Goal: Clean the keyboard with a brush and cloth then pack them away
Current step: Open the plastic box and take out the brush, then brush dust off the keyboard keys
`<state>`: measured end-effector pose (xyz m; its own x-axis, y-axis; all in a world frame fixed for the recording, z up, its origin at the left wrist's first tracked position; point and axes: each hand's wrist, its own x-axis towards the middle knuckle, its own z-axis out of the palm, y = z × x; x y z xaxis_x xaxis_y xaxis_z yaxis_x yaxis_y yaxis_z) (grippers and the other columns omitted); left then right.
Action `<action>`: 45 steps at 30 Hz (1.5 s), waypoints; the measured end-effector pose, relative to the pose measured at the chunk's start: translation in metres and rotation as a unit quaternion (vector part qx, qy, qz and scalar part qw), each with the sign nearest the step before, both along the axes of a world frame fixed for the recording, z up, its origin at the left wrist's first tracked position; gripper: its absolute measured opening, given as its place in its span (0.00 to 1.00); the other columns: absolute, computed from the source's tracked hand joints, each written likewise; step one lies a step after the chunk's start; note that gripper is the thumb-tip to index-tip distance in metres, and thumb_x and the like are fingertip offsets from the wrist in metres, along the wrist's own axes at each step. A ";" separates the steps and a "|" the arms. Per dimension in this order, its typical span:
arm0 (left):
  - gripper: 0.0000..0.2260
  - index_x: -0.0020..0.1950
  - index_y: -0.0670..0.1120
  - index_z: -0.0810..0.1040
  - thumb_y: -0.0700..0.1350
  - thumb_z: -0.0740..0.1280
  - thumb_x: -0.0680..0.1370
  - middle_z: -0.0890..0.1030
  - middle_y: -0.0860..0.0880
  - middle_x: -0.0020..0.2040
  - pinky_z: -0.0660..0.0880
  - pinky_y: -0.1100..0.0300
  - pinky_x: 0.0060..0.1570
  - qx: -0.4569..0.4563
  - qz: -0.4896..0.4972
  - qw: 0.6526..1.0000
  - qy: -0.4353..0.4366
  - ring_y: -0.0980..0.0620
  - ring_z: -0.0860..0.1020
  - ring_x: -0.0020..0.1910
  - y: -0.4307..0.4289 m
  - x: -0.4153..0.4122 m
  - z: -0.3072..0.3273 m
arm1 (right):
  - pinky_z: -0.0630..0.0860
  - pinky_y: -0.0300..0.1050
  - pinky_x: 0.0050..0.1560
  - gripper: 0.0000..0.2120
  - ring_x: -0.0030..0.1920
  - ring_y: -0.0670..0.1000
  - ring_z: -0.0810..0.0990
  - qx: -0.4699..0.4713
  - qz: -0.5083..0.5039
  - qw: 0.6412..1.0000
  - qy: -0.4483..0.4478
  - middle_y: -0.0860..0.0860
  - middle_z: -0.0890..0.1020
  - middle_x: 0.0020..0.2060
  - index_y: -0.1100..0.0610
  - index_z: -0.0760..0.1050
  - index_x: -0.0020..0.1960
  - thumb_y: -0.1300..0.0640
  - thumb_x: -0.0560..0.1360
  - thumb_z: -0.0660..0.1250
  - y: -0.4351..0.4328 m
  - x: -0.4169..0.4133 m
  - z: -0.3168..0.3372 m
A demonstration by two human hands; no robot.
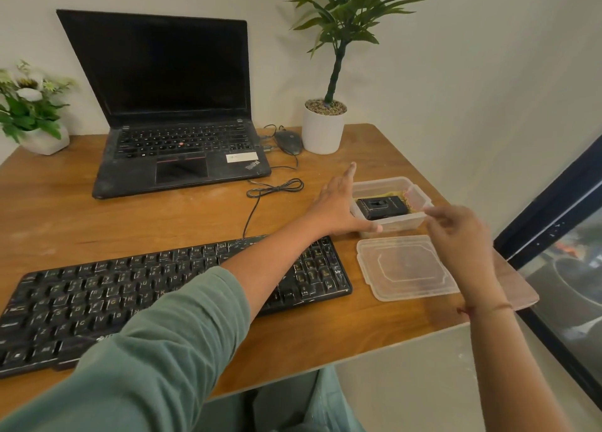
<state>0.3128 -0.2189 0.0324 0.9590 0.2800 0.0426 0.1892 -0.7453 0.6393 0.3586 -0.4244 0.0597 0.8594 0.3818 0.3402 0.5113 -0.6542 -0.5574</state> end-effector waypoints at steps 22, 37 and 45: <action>0.57 0.78 0.51 0.43 0.60 0.78 0.62 0.53 0.48 0.78 0.57 0.43 0.73 -0.037 0.030 0.999 -0.013 0.44 0.53 0.77 -0.001 -0.004 0.001 | 0.76 0.47 0.60 0.26 0.55 0.52 0.77 -0.400 0.254 0.880 0.033 0.49 0.79 0.57 0.46 0.73 0.63 0.55 0.68 0.76 0.087 0.086 0.019; 0.49 0.77 0.52 0.55 0.60 0.78 0.63 0.58 0.50 0.74 0.58 0.60 0.66 -0.083 0.045 0.972 -0.214 0.52 0.58 0.73 0.024 -0.062 0.056 | 0.66 0.40 0.54 0.34 0.56 0.50 0.73 -0.218 0.290 0.928 -0.088 0.53 0.77 0.61 0.51 0.65 0.71 0.58 0.69 0.75 0.079 0.014 0.096; 0.41 0.70 0.57 0.66 0.69 0.72 0.61 0.70 0.61 0.62 0.63 0.76 0.55 0.010 0.105 0.972 -0.212 0.70 0.67 0.60 0.042 -0.185 0.045 | 0.72 0.55 0.59 0.38 0.58 0.54 0.77 -0.151 0.419 0.889 -0.103 0.50 0.81 0.56 0.50 0.60 0.70 0.57 0.66 0.76 0.121 -0.089 0.078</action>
